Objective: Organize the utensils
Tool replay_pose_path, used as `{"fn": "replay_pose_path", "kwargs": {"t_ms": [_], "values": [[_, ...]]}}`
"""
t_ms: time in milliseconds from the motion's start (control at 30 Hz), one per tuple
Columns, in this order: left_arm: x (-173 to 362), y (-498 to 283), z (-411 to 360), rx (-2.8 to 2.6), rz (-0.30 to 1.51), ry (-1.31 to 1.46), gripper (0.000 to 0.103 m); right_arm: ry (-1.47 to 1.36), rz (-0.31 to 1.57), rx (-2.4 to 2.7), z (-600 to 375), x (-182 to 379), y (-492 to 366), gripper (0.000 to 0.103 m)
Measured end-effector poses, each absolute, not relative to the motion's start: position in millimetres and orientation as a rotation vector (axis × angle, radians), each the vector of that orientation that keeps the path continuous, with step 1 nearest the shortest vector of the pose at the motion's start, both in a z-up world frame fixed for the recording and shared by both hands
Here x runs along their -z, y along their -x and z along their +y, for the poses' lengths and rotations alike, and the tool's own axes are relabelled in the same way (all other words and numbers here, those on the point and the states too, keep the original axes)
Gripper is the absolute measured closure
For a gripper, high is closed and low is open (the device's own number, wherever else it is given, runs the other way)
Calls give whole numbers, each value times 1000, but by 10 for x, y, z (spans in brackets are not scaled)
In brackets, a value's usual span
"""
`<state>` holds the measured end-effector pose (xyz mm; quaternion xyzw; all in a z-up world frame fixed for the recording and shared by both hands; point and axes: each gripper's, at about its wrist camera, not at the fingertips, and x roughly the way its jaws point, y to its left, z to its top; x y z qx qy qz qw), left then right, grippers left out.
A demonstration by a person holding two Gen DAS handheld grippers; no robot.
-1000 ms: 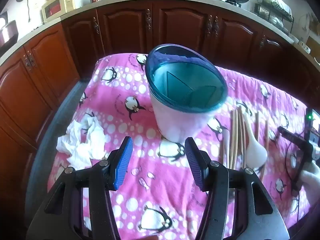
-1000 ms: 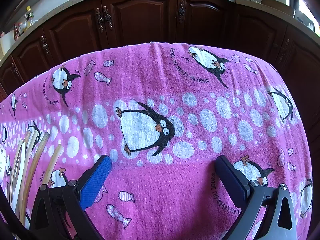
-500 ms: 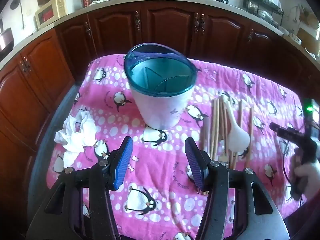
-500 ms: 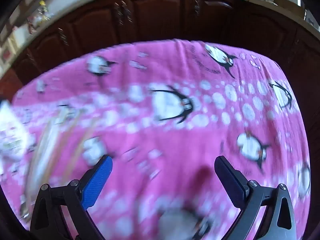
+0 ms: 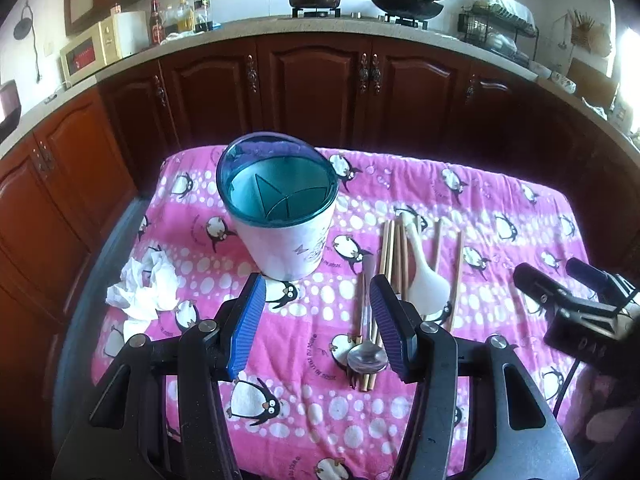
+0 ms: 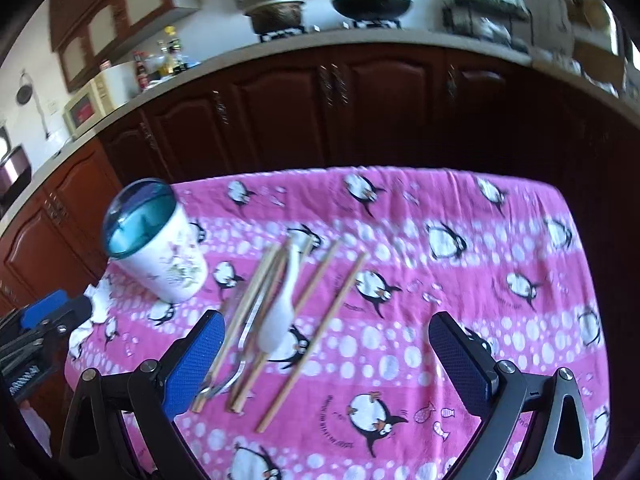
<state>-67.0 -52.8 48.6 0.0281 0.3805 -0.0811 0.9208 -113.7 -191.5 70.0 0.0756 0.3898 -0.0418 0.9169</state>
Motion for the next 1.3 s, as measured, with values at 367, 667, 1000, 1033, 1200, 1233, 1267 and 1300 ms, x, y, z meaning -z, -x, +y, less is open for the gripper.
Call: {"fn": "replay_pose_path", "kwargs": {"t_ms": [367, 667, 1000, 1033, 1200, 1233, 1267, 1300], "values": [[-643, 786, -579, 177, 742, -49, 49, -139, 725, 14, -2170, -913, 1089, 1], [-687, 819, -567, 176, 721, -45, 49, -164, 680, 12, -2158, -1024, 1139, 1], [-689, 828, -557, 179, 717, -40, 49, -133, 678, 18, -2107, -1047, 1134, 1], [-689, 830, -558, 180, 717, -38, 49, -130, 679, 19, -2106, -1050, 1132, 1], [-714, 850, -566, 186, 713, -36, 49, -120, 679, 26, -2094, -1058, 1136, 1], [-717, 856, -570, 187, 711, -36, 49, -120, 679, 28, -2096, -1061, 1137, 1], [-718, 860, -576, 188, 711, -37, 49, -119, 679, 29, -2098, -1063, 1139, 1], [-720, 865, -580, 190, 712, -37, 49, -119, 680, 31, -2100, -1064, 1141, 1]]}}
